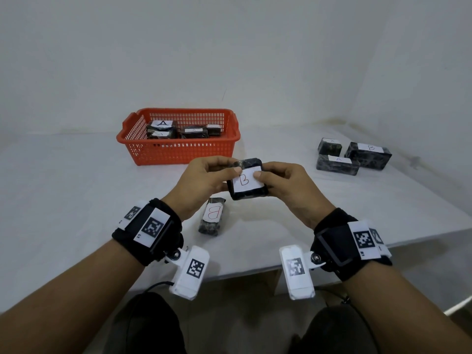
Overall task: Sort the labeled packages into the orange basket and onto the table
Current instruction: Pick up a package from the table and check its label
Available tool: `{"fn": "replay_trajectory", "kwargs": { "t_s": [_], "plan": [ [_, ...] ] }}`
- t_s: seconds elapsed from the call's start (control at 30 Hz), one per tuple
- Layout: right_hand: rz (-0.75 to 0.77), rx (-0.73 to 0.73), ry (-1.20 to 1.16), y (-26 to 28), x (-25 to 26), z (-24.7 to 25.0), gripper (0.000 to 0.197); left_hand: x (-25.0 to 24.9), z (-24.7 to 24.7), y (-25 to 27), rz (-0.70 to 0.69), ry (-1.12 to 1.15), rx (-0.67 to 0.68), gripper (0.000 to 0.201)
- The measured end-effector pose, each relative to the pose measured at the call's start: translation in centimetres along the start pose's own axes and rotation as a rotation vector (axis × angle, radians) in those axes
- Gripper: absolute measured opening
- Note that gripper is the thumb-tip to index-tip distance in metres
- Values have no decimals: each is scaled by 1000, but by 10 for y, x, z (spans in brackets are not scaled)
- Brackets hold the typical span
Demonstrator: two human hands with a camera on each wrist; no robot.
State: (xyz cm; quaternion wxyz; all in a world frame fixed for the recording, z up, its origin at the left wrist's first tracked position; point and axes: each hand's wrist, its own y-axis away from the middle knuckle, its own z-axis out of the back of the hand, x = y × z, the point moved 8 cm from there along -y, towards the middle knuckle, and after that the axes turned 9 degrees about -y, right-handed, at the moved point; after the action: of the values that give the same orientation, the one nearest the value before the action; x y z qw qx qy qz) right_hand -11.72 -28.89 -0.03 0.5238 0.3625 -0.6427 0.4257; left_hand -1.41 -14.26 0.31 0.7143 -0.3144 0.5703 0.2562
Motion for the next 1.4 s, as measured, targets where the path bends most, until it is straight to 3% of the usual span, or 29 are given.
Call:
{"fn": "replay_trajectory", "kwargs": {
  "t_s": [0.17,0.27,0.57,0.67,0.8,0.97,1.17,1.4],
  "plan": [
    [31,-40,72,-1,3,7,21,-2,-2,2,-28,-81,22,35],
    [23,4,55,-1,5,4,24,-5,-2,1,-64,-138,36,30],
    [-153,97,-256,10,-5,-5,29,-2,-10,-1,-63,39,89,29],
    [-127,12,-270,4,-4,1,24,-6,-10,0,-85,-28,97,32],
    [-44,-73,-172,-1,0,14,34,-10,-17,4,1,49,169,52],
    [-65,-28,-136,2,-3,8,36,-5,-10,2,-7,-70,38,33],
    [-64,-41,-115,6,-2,8,26,0,-14,4,39,-46,67,53],
    [-69,-14,-132,7,3,7,23,-8,-10,1,-7,-52,-22,25]
  ]
}}
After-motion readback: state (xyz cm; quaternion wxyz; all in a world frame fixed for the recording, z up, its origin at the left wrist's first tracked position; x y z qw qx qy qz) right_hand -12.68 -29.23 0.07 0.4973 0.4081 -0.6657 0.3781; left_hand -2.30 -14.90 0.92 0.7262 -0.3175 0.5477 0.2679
